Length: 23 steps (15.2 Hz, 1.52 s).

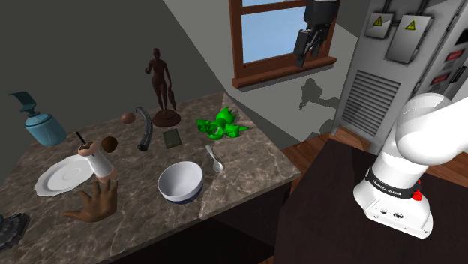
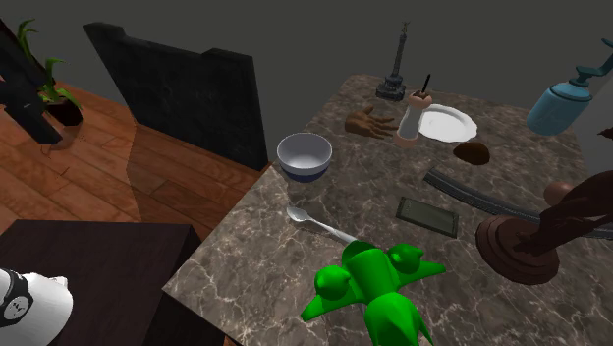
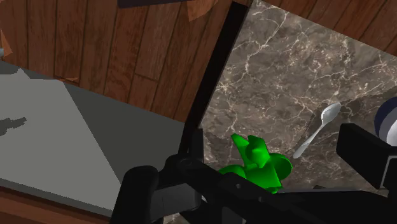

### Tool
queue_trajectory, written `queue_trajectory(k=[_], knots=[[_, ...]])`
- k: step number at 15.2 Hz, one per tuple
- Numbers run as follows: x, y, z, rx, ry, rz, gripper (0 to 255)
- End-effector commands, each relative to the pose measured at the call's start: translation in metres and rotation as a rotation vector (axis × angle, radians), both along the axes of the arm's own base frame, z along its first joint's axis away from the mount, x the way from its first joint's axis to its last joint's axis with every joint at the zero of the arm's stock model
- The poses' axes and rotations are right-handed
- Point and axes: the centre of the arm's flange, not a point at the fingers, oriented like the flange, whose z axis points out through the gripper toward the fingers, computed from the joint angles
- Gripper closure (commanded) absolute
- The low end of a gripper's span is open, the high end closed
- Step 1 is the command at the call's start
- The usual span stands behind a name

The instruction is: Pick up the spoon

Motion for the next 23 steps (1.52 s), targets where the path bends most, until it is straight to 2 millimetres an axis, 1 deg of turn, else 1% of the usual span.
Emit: queue_trajectory(k=[1,23], knots=[[0.000,0.000,0.000,0.000,0.000,0.000,0],[0.185,0.100,-0.204,0.156,0.127,-0.208,0]])
